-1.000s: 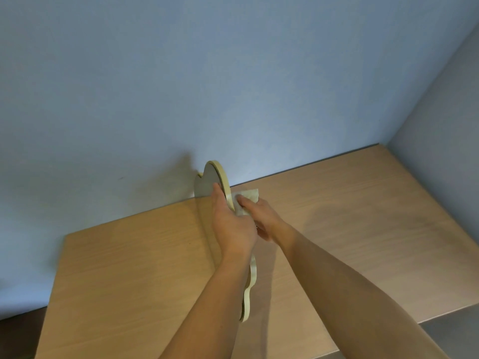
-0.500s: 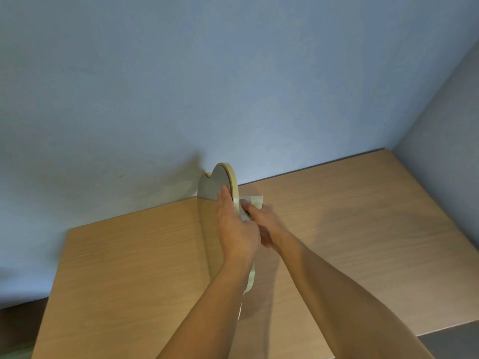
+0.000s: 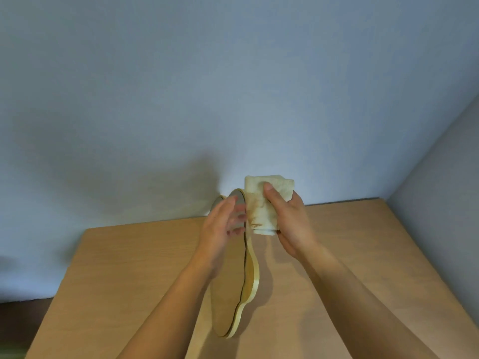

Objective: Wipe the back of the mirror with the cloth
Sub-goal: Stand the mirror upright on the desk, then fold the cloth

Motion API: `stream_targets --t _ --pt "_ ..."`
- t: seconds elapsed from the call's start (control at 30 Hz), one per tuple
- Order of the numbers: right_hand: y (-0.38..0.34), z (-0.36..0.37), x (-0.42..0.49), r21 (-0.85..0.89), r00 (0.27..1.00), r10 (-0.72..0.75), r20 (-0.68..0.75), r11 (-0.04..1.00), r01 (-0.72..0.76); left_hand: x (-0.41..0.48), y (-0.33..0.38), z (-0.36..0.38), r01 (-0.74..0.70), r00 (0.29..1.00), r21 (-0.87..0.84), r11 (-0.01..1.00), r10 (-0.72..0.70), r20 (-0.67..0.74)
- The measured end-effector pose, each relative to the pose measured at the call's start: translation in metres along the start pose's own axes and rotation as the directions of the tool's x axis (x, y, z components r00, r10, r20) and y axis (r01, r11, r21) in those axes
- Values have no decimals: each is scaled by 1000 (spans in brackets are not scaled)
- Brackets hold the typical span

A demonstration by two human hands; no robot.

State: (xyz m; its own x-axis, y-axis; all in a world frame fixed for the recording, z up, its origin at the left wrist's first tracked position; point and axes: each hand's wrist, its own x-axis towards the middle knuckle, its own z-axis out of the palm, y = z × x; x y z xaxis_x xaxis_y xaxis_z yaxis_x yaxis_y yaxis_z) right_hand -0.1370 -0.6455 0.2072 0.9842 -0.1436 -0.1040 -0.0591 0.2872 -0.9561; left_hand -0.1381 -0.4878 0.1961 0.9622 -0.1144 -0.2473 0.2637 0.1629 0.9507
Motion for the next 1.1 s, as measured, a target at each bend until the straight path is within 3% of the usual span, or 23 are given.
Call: stream_targets --t 0.13,0.23,0.37,0.63,0.83,1.1 --pt "-10 62 -4 -42 1000 -5 28 999 6 -14 32 -30 -52 998 -118 992 57 37" --pt "-4 108 -2 -55 995 76 66 996 -73 -20 43 -65 -86 995 -146 986 77 -61" --pt "11 159 8 -82 968 193 158 980 -182 -20 49 -123 -77 985 -169 983 50 -163" --pt "66 255 40 -255 931 274 242 944 -211 7 52 -251 9 963 -175 984 -56 -265" --pt "140 346 74 -380 944 280 173 904 -198 47 35 -361 110 938 -145 983 -151 -313" --pt "279 430 125 -520 905 424 28 780 -349 122 -38 -487 354 852 -59 933 -348 -391"
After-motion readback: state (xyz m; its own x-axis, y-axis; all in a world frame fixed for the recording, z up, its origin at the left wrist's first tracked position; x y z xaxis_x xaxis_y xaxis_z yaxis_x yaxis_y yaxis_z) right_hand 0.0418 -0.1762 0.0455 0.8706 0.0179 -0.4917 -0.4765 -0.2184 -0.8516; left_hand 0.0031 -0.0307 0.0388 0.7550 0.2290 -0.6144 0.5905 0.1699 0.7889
